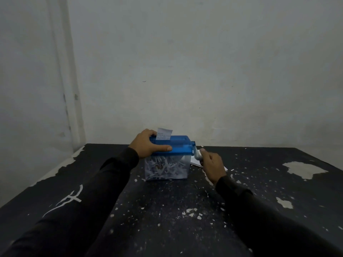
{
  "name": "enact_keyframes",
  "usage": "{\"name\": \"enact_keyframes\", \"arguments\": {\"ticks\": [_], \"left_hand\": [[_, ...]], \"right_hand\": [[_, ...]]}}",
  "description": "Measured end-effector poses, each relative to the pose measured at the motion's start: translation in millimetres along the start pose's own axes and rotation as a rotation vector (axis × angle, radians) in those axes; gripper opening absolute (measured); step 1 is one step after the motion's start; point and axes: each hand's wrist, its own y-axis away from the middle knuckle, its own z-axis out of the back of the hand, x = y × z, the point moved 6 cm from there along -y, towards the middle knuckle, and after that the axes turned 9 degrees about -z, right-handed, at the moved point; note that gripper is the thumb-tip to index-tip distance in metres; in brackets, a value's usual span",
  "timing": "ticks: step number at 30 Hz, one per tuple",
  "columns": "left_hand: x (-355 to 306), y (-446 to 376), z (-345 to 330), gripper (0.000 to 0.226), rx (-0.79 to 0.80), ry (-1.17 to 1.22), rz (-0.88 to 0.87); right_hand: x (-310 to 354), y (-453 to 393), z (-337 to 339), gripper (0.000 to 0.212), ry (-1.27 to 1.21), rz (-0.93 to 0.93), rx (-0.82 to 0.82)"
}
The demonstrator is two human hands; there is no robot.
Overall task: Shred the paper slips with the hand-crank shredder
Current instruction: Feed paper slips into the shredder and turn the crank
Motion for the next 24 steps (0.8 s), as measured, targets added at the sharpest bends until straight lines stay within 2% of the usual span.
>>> {"name": "enact_keyframes", "arguments": {"ticks": [3,6,10,13,16,20,24], "left_hand": [[0.5,0.2,-0.2,0.087,0.004,-0.017,0.007],[-6.9,1.8,0.1,0.082,0.024,-0.027,-0.011],[-12.8,2.3,-0.7,0.05,0.058,-0.032,-0.025],[-13.0,1.4,-0.4,0.043,0.049,-0.048,-0.036],[-9.7,1.8,-0.2,0.052,0.047,-0.045,-0.03],[-9.4,2.3,-0.4,0.083,0.041,-0.035,-0.036],[-6.5,1.7,-0.1,0.088,0.034,-0.008,-0.027]], "right_hand": [[20.4,-1.0,7.9,0.036,-0.055,0.065,0.039],[43.4,-3.2,11.1,0.037,-0.078,0.124,0.057],[70.2,-15.5,9.2,0.045,-0.077,0.214,-0.019],[70.9,-45.1,9.9,0.046,-0.008,0.16,-0.093],[65.2,-73.2,7.6,0.039,-0.029,0.039,-0.121],[43.0,-86.5,-4.8,0.033,0.126,-0.049,-0.12],[-8.4,-63.8,-18.3,0.039,0.262,-0.128,-0.011]]}}
